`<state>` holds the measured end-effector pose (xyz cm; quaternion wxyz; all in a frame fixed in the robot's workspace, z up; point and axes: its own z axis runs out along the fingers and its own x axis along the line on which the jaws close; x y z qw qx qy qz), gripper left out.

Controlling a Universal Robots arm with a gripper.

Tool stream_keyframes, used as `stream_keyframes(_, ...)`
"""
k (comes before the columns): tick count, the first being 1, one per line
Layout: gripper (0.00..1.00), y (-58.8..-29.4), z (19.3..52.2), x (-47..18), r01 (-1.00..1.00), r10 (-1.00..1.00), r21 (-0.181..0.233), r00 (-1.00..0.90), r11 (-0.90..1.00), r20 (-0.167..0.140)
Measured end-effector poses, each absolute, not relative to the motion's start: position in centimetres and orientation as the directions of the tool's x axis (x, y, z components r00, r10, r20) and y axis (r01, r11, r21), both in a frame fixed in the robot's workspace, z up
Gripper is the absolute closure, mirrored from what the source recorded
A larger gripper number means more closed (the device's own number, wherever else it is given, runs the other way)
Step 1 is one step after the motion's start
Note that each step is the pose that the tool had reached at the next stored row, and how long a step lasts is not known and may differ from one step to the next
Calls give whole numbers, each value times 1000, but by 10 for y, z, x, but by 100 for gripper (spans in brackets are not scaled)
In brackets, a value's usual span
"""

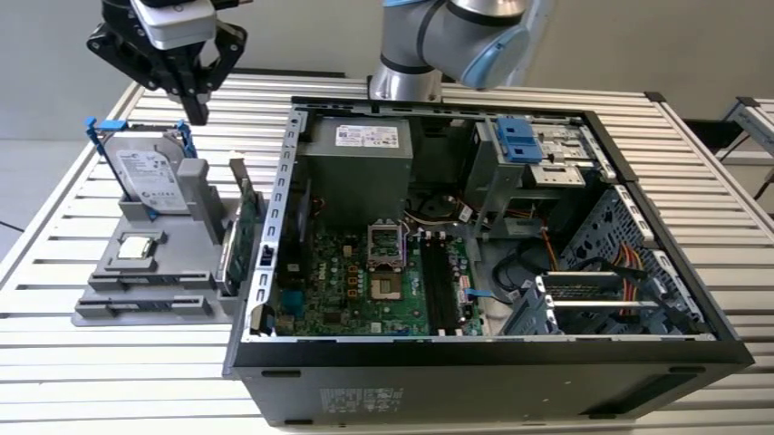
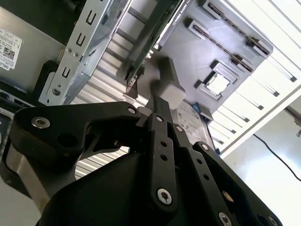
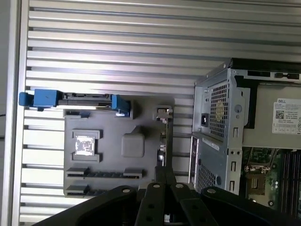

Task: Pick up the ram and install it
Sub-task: 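Reach for the ram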

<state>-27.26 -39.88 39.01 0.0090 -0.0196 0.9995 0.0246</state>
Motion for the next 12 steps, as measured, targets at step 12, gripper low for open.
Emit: stream_keyframes(12, 100, -399, 390, -292, -41, -40, 49, -999, 998, -19)
